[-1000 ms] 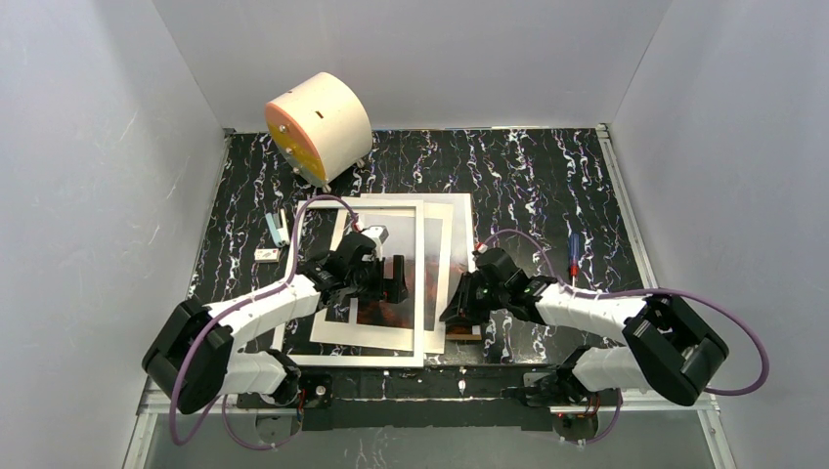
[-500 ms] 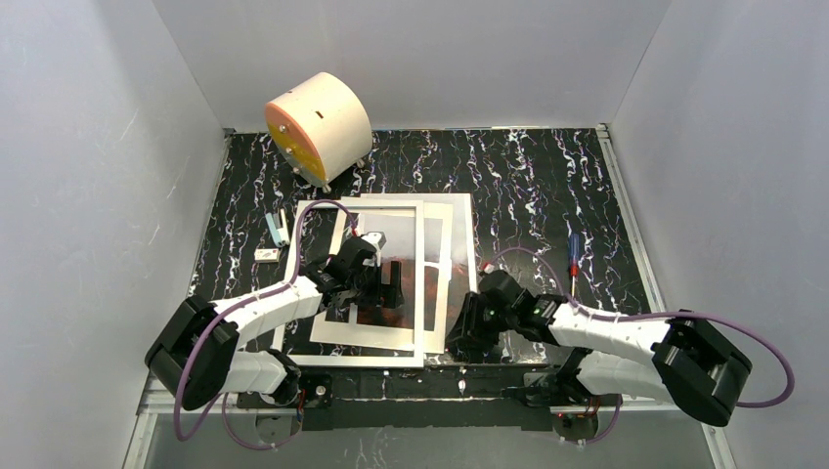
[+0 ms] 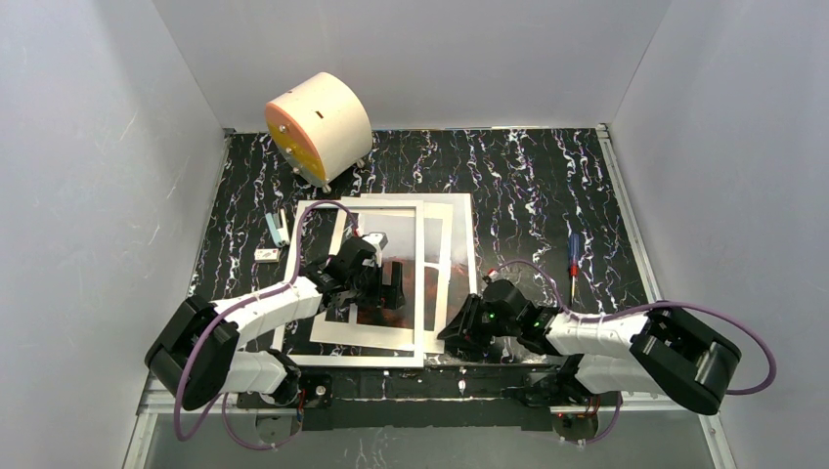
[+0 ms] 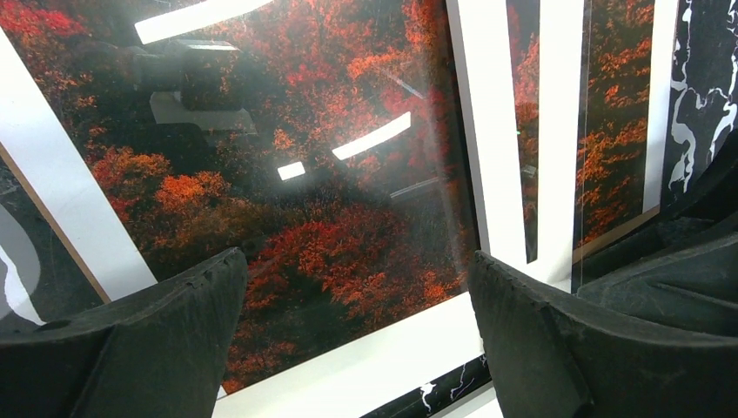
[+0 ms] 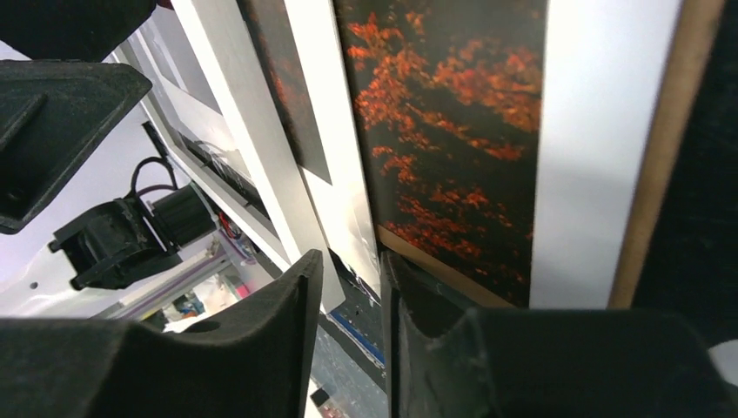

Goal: Take the photo out of the frame
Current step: Adjust the photo frame item at the center of the board.

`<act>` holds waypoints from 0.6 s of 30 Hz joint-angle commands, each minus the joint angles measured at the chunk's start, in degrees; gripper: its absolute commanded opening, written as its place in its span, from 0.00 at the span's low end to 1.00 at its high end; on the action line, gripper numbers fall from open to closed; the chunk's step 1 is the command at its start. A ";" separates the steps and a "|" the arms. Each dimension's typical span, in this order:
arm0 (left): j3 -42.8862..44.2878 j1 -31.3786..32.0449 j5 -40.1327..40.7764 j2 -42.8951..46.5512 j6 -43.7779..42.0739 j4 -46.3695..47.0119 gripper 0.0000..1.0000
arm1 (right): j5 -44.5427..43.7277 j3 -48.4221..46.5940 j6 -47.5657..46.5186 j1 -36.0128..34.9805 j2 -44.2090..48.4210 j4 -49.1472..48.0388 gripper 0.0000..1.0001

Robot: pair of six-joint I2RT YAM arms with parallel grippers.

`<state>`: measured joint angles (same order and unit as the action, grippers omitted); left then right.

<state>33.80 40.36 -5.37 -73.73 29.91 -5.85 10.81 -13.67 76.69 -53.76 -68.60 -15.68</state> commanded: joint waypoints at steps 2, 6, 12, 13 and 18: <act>-1.22 0.13 -1.29 0.16 -0.07 0.23 0.95 | -4.67 3.35 3.16 -0.36 2.56 -8.04 0.32; -1.29 0.11 -1.61 0.26 0.06 0.68 0.95 | -7.52 1.75 1.67 -0.32 8.30 -1.38 0.31; -1.31 0.11 -2.77 -0.59 0.28 2.12 0.95 | -4.57 2.90 1.38 -0.29 9.81 -8.16 0.37; -1.29 0.15 -2.92 -0.70 0.38 2.41 0.95 | -3.72 2.42 1.11 -0.23 8.51 -8.67 0.38; -0.66 0.16 -2.72 0.23 0.69 2.37 0.95 | 0.48 -1.70 -0.50 -0.22 -2.02 -9.59 0.38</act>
<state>33.23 40.36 -7.62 -74.00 30.48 -3.33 7.90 -11.29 77.69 -54.02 -64.64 -21.43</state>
